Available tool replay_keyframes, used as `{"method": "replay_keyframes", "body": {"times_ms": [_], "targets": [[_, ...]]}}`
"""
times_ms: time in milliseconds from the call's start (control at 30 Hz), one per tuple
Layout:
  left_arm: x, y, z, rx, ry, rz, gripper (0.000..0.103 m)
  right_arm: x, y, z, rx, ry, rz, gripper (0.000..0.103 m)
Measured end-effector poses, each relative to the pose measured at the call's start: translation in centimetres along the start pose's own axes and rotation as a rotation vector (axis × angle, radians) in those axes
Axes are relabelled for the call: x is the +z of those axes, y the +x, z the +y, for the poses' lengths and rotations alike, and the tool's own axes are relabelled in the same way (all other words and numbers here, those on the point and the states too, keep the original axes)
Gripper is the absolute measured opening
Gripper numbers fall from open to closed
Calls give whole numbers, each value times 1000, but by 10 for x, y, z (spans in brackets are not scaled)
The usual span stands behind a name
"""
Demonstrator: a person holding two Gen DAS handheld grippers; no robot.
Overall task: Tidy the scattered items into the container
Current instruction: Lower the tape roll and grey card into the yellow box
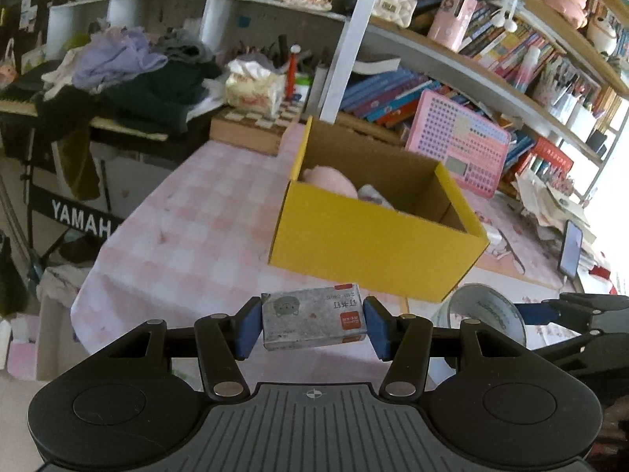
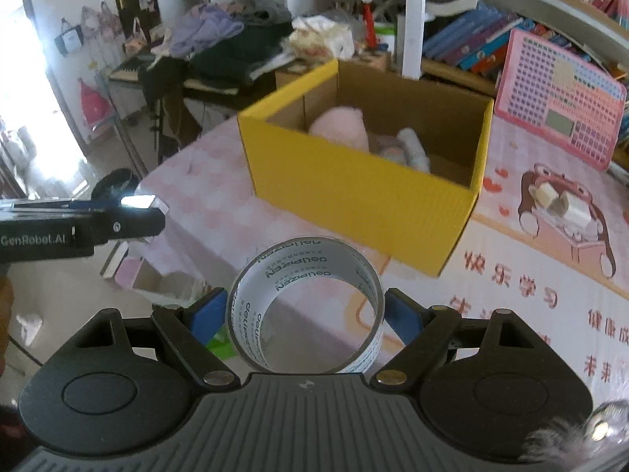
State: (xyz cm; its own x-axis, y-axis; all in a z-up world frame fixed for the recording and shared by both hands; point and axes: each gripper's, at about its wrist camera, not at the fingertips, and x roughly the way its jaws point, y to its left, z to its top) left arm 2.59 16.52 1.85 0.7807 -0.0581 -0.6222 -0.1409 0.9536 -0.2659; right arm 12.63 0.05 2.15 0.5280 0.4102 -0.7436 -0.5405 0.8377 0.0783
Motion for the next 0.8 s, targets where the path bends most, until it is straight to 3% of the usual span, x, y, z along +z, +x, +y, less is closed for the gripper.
{"method": "replay_keyframes", "body": {"times_ms": [433, 800], "targets": [[62, 22, -26, -65, 63, -137, 54, 67, -17, -22, -24, -22, -164, 85], [104, 81, -54, -68, 114, -130, 54, 126, 9, -75, -49, 7, -232, 85]]}}
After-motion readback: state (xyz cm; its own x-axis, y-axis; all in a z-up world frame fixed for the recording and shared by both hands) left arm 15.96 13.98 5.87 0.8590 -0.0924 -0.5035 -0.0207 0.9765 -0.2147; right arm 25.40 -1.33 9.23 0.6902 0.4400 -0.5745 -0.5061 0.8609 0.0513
